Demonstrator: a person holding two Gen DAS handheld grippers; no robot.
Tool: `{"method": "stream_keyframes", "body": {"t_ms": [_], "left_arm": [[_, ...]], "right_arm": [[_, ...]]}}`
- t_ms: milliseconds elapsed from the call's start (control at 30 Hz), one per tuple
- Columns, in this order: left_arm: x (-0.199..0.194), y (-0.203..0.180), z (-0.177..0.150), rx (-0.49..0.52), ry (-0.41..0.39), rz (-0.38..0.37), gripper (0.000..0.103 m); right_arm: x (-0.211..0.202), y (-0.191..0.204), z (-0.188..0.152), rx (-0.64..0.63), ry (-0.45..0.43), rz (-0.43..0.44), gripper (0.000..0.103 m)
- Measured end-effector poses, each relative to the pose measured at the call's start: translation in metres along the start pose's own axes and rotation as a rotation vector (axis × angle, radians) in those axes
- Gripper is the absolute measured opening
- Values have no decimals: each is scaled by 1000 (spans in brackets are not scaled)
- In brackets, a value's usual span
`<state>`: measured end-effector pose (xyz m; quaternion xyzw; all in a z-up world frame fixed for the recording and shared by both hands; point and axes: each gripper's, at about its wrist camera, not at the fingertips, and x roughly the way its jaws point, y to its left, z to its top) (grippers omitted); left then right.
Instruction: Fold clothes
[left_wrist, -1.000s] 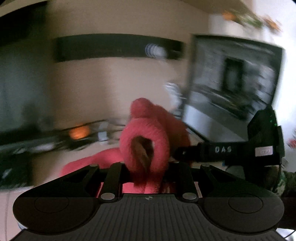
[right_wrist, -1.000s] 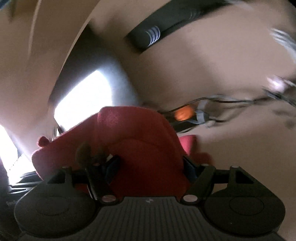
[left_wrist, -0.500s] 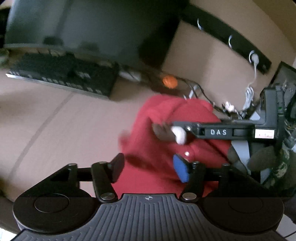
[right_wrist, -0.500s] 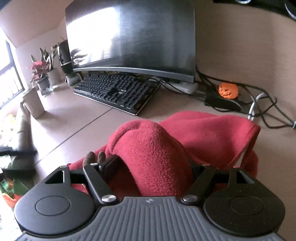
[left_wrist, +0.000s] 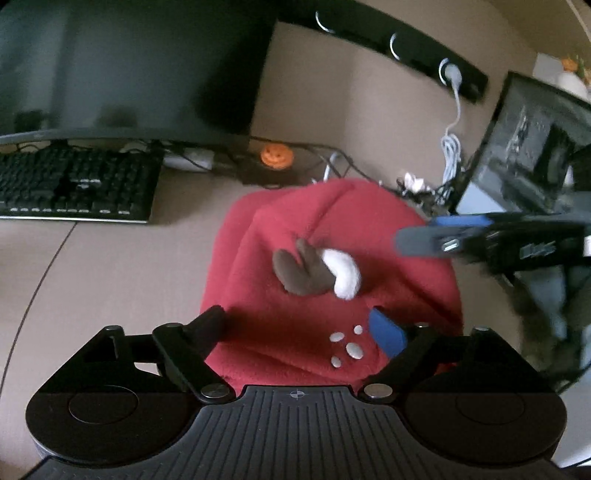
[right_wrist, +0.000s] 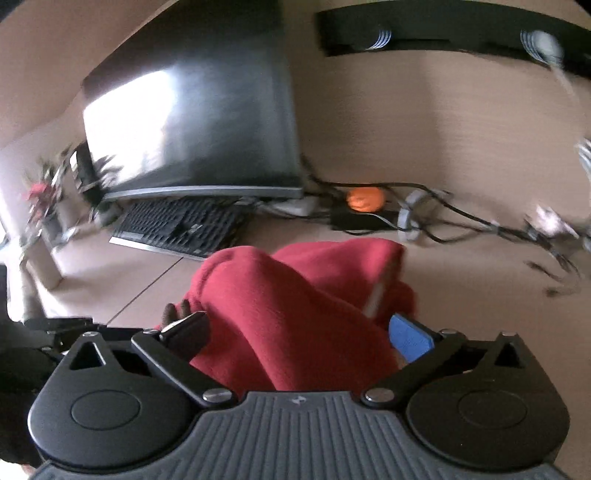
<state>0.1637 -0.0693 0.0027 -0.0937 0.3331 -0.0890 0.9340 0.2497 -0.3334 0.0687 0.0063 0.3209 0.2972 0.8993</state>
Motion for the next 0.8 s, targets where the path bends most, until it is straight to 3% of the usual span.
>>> {"method": "stream_keyframes", "body": {"t_ms": [300, 367, 467, 633, 800], "left_arm": [[2, 14, -5, -10, 23, -9, 91], [3, 18, -6, -17, 27, -10, 91], [4, 22, -8, -27, 40, -9, 92], [8, 32, -18, -69, 81, -20, 94], [-4, 42, -12, -83, 43, -48, 93]], "right_arm": [[11, -13, -33, 34, 87, -128, 103], [25, -14, -34, 16, 114, -181, 103], [50, -17, -40, 23, 194, -194, 103], [49, -22, -35, 41, 192, -147, 103], [33, -33, -30, 156, 136, -35, 103]]}}
